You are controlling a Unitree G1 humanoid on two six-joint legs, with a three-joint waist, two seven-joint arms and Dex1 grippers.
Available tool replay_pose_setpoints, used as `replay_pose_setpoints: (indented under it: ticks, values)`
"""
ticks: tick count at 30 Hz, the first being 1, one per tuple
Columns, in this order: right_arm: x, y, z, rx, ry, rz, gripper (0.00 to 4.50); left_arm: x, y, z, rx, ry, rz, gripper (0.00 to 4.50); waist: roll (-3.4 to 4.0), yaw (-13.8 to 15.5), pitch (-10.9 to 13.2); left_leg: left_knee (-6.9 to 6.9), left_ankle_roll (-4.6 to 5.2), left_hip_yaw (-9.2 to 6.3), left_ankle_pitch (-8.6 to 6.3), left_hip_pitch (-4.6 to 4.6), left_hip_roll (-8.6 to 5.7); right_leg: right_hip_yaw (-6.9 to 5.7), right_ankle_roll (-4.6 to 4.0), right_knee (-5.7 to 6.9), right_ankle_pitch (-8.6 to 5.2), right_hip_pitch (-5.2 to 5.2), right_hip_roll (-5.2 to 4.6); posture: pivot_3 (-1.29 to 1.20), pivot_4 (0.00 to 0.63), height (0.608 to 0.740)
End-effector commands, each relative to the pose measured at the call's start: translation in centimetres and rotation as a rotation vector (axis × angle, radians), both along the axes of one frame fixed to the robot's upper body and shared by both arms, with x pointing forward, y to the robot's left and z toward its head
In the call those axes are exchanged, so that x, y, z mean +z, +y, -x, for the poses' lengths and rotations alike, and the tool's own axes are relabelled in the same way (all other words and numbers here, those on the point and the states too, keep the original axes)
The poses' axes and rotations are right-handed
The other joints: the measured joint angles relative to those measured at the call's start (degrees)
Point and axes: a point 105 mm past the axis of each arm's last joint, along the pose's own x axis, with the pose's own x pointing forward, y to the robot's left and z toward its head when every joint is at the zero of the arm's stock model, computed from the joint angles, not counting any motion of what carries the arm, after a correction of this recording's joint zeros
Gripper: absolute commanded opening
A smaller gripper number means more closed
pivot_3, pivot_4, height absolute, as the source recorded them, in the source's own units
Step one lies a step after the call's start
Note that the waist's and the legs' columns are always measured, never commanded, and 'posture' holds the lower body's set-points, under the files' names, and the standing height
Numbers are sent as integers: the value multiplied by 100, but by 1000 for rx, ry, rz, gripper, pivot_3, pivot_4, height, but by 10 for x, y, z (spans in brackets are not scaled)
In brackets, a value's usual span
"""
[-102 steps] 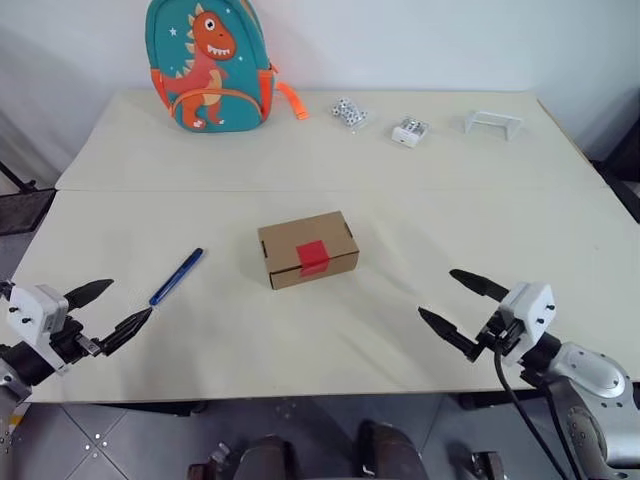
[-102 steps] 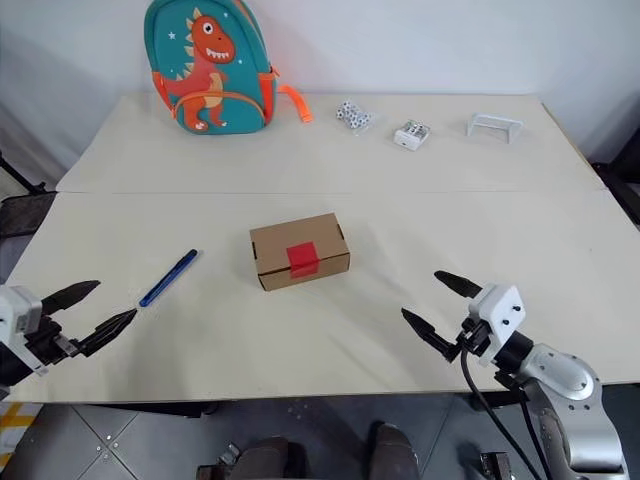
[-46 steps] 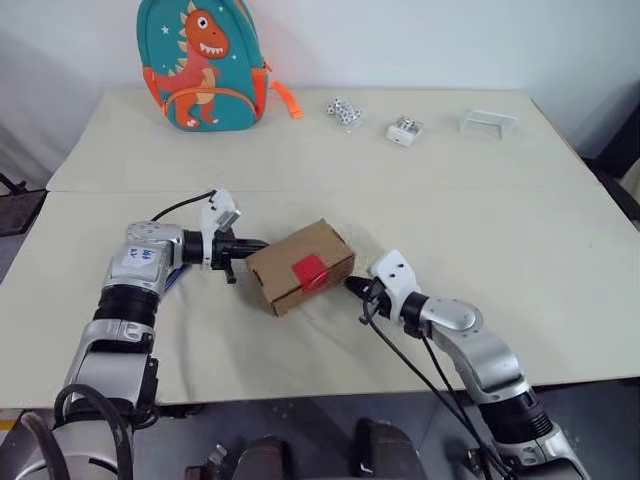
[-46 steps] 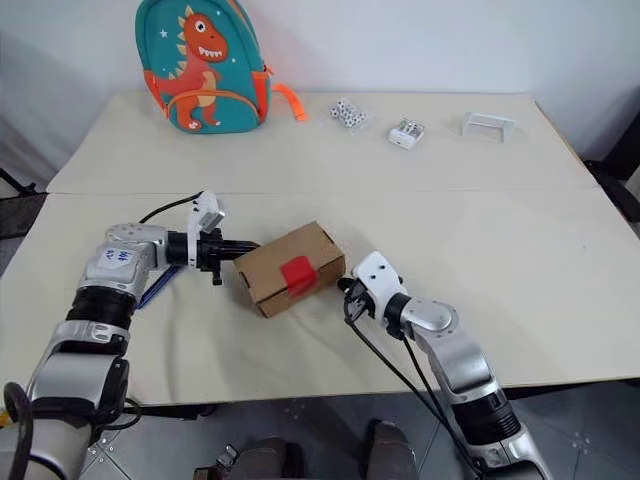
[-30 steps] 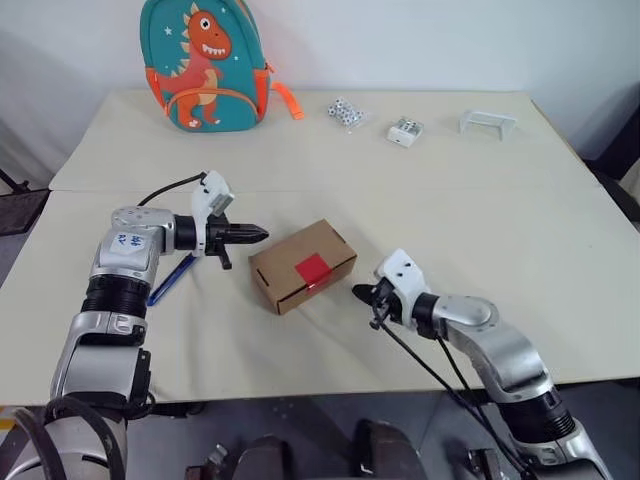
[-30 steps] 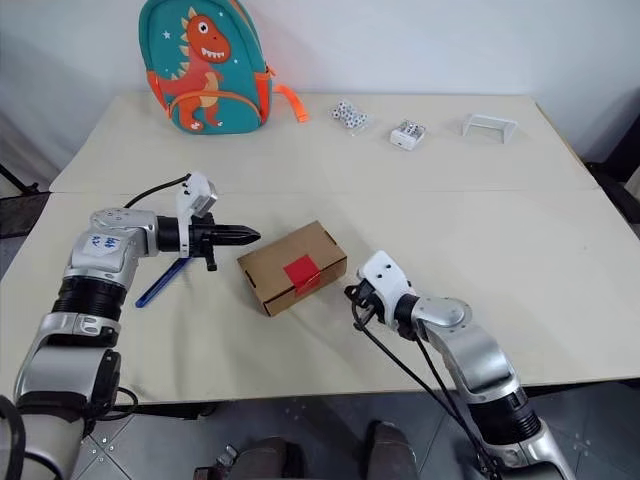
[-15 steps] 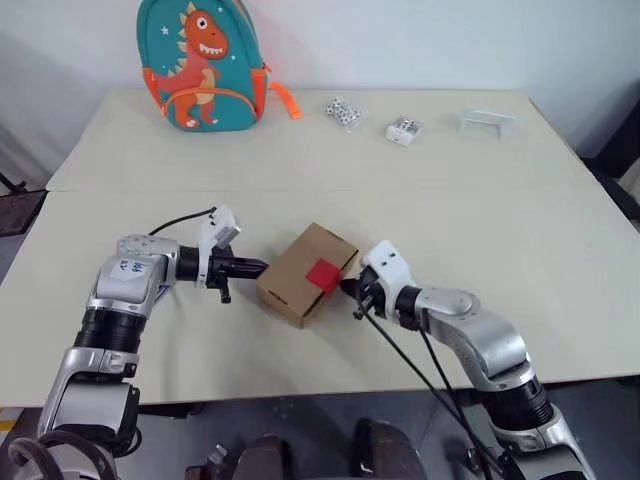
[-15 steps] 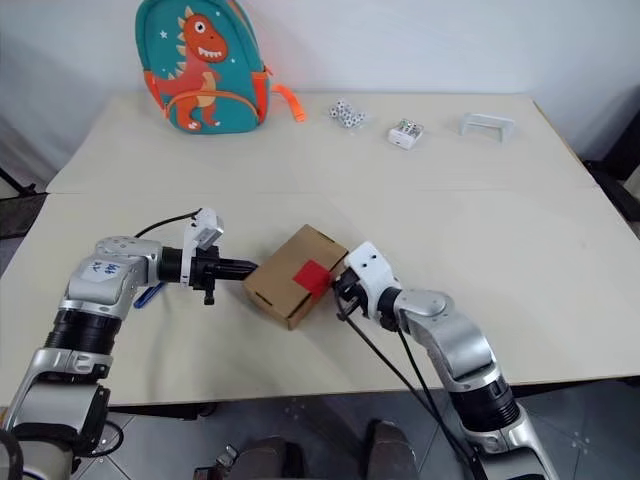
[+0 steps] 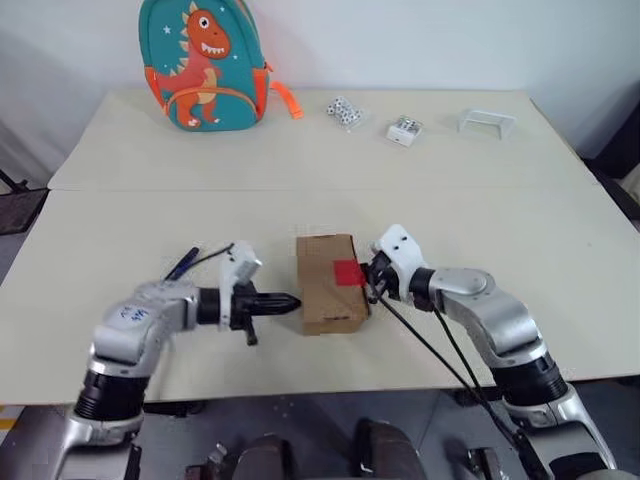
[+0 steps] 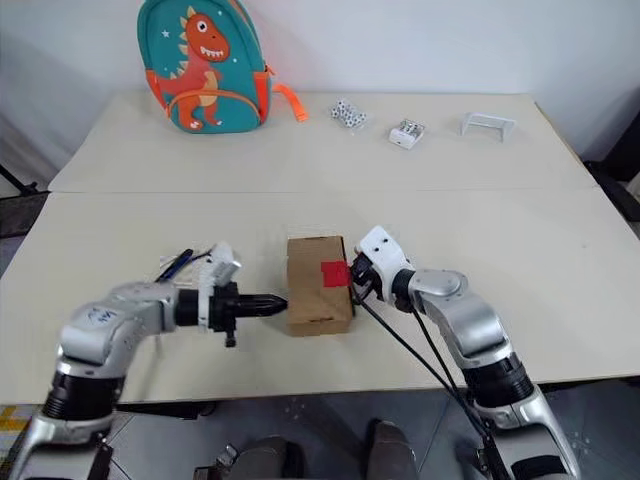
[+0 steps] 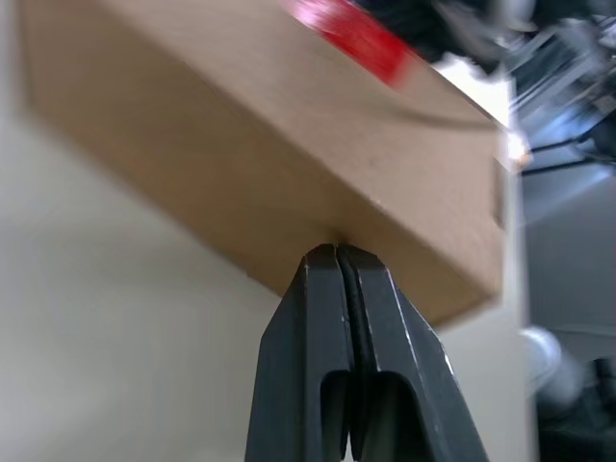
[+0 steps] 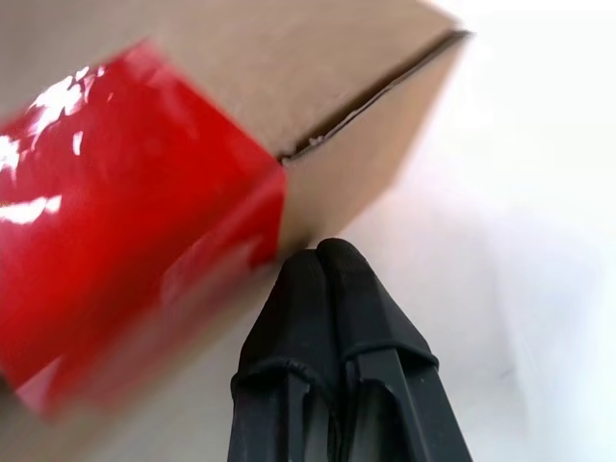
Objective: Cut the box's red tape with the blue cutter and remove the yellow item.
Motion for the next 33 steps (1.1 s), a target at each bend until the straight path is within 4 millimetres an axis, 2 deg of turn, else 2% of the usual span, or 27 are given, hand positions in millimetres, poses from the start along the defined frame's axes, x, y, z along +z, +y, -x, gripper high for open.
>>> replay_pose_setpoints:
  ticks: [1,7,11,17,18,20,23,25,28,30,33]
  values:
    - [12,8,-13,90,-120,19,0,3,-11,1,43,-46,10,23,0,-3,0,0,0,0,1,1,-1,0,0,2,0,0,0,0,150,740]
    - [12,-4,-28,73,-182,59,0,-1,-15,1,76,-75,-12,23,0,1,0,0,-1,-6,2,1,-1,-3,0,5,0,1,0,0,150,740]
    - [32,-21,-25,71,-271,11,0,1,4,6,67,-82,-63,23,3,3,1,1,-1,-6,2,-1,0,-2,0,3,0,1,0,0,150,740]
    - [36,-48,-11,66,-308,-26,0,5,28,10,46,-95,-88,23,5,12,2,0,-1,-13,2,-7,0,-5,0,-4,0,2,0,0,150,740]
    - [39,-50,-8,70,-335,-33,0,9,32,8,52,-130,-79,23,7,11,4,-1,-2,-13,2,-6,0,-4,0,-4,0,1,0,0,150,740]
    - [48,-60,1,63,-366,-85,0,30,44,5,81,-252,1,23,10,11,6,-2,-2,-12,2,-6,0,-5,-1,-4,0,1,0,0,150,740]
    - [60,-71,19,72,-377,-203,0,47,73,10,144,-397,55,23,13,4,7,-2,-2,-13,2,-8,3,-7,-2,-6,-1,0,0,0,150,740]
    - [65,-79,35,86,-361,-282,0,55,99,12,244,-464,54,408,13,9,8,-2,-2,-11,1,-8,3,-7,-2,-6,-1,0,0,0,150,740]
    - [72,-78,56,152,-354,-338,614,54,131,21,311,-537,-47,1164,14,10,8,-3,-2,-11,1,-7,3,-8,-2,-10,-1,2,0,0,150,740]
    - [79,-75,69,180,-368,-363,1317,50,157,32,373,-570,-91,1797,15,3,9,-2,1,-8,-1,-4,3,-3,-2,-15,-1,3,0,0,150,740]
    - [86,-60,92,314,-443,-274,2227,25,219,57,560,-448,-192,2580,19,-17,11,-3,4,-10,-3,-2,5,2,-5,-20,-3,2,0,0,150,740]
